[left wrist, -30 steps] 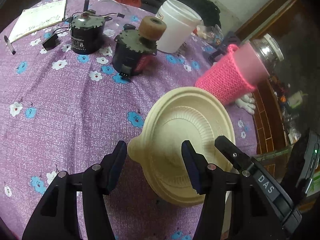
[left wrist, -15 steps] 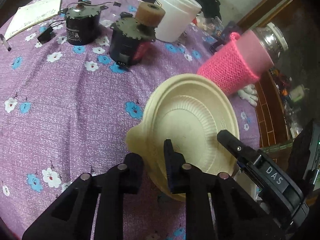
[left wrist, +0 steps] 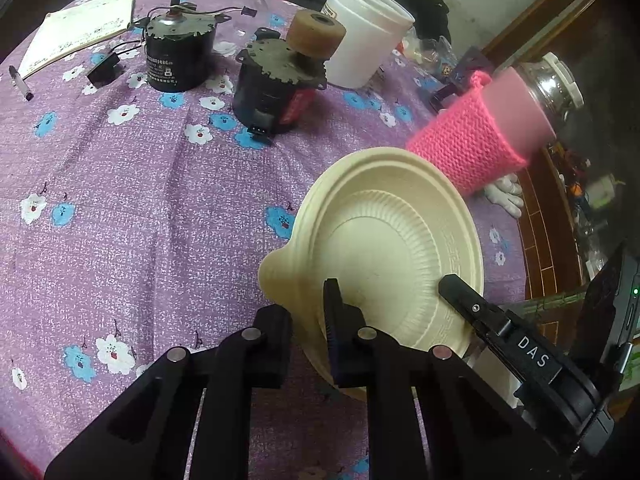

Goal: Organize plates and bowls
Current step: 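Lift the beige bowl and carry it over the plate stack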

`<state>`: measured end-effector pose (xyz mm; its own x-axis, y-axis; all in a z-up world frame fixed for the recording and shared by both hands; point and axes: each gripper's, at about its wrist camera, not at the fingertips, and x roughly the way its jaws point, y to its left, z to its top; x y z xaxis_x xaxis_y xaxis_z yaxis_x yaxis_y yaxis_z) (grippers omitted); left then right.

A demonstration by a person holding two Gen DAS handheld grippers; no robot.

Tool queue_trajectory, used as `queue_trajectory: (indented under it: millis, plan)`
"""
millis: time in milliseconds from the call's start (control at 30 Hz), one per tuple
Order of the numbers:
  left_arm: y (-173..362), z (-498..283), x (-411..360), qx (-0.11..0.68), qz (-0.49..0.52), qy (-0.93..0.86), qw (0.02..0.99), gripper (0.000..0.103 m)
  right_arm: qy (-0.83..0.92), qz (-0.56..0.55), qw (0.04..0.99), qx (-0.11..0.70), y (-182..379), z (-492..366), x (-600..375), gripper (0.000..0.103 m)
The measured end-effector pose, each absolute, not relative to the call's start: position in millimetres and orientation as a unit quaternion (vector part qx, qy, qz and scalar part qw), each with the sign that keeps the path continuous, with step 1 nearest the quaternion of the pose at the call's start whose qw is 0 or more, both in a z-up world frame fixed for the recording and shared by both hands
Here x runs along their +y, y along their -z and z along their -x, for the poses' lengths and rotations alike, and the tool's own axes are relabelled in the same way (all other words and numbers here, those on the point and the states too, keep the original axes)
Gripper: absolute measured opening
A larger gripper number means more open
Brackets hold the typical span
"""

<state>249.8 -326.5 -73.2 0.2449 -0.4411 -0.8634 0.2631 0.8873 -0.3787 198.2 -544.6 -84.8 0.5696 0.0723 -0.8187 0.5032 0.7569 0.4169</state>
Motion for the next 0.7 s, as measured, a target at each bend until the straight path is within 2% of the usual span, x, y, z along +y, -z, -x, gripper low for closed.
queue_trajectory:
  millis: [400,700]
  plan:
    - [60,-243,-319,0.570,0.078,0.213,0.790,0.012,0.119,-0.330,0.829,0.436,72,-195,-542,0.009]
    - [27,-210,-280,0.551,0.080,0.193,0.808,0.012,0.087,-0.323,0.840,0.428,43,-175,-512,0.008]
